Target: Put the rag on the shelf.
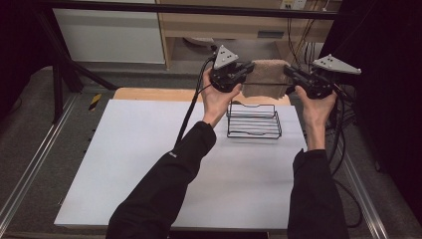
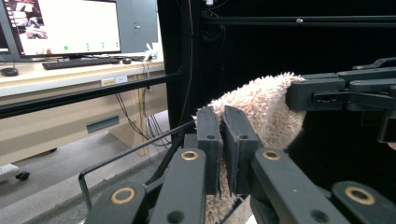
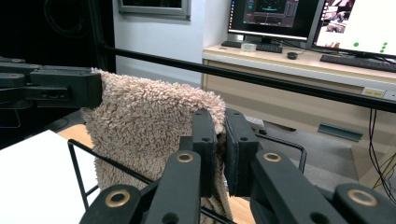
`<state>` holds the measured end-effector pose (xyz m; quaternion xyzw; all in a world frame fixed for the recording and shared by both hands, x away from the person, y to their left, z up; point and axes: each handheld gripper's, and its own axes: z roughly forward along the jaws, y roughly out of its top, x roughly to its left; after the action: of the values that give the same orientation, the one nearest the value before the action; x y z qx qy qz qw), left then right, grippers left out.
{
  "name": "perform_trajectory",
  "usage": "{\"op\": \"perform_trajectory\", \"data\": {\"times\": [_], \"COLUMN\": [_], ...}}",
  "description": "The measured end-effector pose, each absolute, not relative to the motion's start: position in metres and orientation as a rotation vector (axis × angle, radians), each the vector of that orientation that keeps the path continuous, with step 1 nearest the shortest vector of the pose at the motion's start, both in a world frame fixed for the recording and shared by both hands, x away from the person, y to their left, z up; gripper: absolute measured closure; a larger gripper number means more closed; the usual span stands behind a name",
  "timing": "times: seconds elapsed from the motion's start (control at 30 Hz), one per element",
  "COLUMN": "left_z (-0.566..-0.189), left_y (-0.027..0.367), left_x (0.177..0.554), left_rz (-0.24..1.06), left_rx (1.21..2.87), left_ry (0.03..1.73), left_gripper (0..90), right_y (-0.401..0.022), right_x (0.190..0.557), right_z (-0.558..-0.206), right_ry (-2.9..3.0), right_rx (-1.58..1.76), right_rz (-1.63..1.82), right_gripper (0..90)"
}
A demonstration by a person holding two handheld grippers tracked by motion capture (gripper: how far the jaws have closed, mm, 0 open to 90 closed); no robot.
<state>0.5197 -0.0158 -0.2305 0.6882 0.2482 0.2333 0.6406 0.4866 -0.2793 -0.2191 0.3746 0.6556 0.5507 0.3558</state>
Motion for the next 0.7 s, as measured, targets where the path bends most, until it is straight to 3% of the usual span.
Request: {"op": "perform_trajectory", "data": {"times": [0.7], "left_z": [-0.240], "left_y": [-0.012], "left_x": [0.503], "left_rz": [0.494], "left_rx": [1.634], "left_ry": [0.540], "left_gripper": [85.1], "right_y": [-0.279], "right_x": [0.468], "right_z": [-0.232], "right_ry": [1.724], "right_rx": [0.960], "right_rz": [1.411], "right_gripper": [83.7]}}
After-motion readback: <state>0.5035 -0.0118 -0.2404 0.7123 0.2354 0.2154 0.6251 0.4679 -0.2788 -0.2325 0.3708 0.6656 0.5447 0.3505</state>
